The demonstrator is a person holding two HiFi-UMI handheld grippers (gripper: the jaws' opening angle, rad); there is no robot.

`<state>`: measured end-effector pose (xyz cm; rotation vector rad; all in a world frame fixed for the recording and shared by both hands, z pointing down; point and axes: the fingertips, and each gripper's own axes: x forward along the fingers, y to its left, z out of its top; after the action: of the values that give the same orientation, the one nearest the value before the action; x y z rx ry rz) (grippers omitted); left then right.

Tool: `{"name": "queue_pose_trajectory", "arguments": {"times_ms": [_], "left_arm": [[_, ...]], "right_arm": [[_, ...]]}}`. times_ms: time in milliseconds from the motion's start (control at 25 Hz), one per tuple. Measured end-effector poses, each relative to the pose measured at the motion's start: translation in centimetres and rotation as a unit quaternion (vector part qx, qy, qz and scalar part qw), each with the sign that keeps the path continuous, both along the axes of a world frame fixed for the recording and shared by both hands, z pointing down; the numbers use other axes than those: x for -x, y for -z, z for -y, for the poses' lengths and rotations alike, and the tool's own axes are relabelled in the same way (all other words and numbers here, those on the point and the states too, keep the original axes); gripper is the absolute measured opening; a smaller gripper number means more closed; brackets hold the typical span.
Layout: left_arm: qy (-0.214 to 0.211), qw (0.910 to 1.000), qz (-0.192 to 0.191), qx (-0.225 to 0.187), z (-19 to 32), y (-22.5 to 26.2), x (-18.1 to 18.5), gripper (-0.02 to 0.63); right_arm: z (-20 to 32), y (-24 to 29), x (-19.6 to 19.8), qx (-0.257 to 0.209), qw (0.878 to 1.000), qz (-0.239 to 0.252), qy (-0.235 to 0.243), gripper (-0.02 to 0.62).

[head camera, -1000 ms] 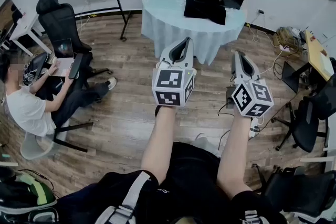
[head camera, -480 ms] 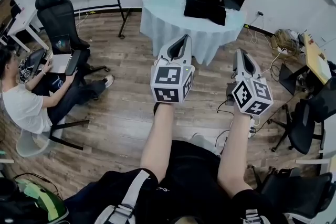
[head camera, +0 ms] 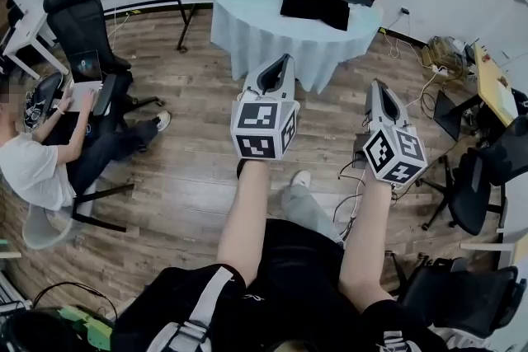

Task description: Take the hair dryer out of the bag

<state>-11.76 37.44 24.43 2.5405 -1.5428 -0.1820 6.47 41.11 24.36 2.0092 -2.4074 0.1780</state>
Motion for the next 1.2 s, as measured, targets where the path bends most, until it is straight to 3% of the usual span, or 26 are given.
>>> {"name": "queue_pose_trajectory", "arguments": {"times_ms": [640,840,1200], "left_arm": [[-0.015,0.9970,0.045,0.061,9.9,-5.9,-6.3,0.008],[0.011,0.9979,0.045,0.046,15.1,-5.0,-7.8,0.008],[0.008,0.9969,0.077,0.016,21.0,-1.9,-12.5,0.008]], "right_arm": [[10.2,-5.3,-6.0,0.041,0.998,0.056,-0.013,0.002],[15.4,-5.1,-8.1,0.036,0.998,0.047,-0.003,0.003],[22.1,-2.3,-13.0,0.001,0.997,0.083,0.005,0.002]]}}
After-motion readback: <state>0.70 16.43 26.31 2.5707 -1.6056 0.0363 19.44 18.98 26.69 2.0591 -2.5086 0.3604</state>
